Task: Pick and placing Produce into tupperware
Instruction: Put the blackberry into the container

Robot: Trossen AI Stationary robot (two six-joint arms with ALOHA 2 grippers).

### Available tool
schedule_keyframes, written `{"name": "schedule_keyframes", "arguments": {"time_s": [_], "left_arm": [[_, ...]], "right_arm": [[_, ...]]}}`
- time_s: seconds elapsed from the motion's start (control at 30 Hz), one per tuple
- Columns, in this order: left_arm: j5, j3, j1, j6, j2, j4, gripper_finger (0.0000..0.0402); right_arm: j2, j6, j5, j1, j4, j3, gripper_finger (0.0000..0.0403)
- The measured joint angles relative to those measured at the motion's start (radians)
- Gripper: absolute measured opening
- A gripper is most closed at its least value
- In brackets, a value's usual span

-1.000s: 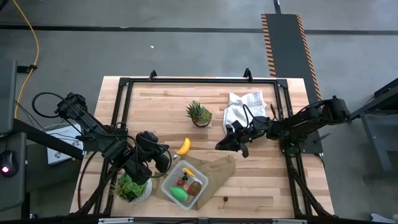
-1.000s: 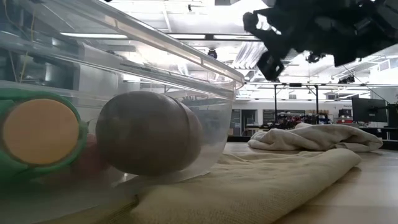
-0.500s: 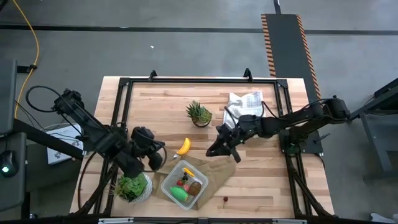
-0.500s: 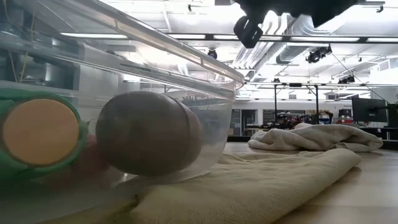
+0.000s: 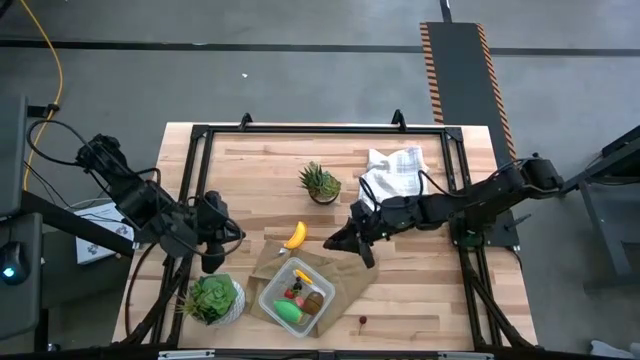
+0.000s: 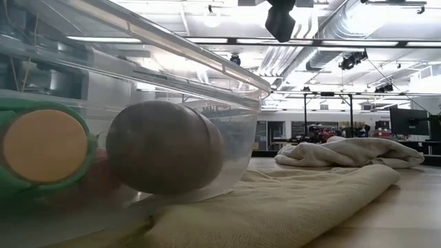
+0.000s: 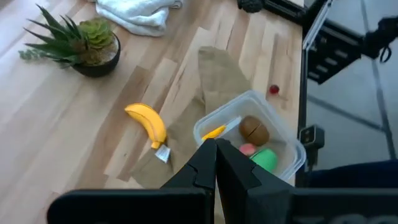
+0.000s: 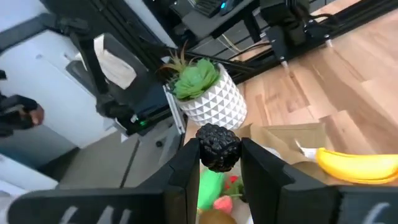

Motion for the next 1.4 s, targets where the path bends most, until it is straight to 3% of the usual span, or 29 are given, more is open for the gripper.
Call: {"name": "schedule_keyframes", "arguments": {"time_s": [0.23, 0.37, 0.63, 0.9, 1.1, 1.4], "left_arm": [[0.005, 0.000, 0.001, 0.036, -0.018, -0.104, 0.0001], [0.031, 0.000, 0.000, 0.037, -0.018, -0.130, 0.0000], [0.096, 0.000, 0.000, 0.034, -0.018, -0.166, 0.0000], [0.137, 0.000, 0.000, 0.035, -0.018, -0.165, 0.0001], [0.136, 0.000, 0.000, 0.044, -0.018, -0.165, 0.0001], [0.125, 0.000, 0.001, 0.050, -0.018, -0.166, 0.0001]], "right_arm": [[0.111, 0.132, 0.040, 0.063, 0.118, 0.014, 0.0083], [0.226, 0.126, 0.063, 0.093, 0.078, 0.135, 0.0083], [0.444, 0.075, 0.061, 0.107, -0.358, 0.498, 0.0083], [0.564, 0.147, 0.068, 0.132, -0.695, 0.735, 0.0083], [0.618, 0.201, 0.090, 0.159, -0.802, 0.825, 0.0083], [0.628, 0.290, 0.169, 0.187, -0.896, 0.833, 0.0082]]}}
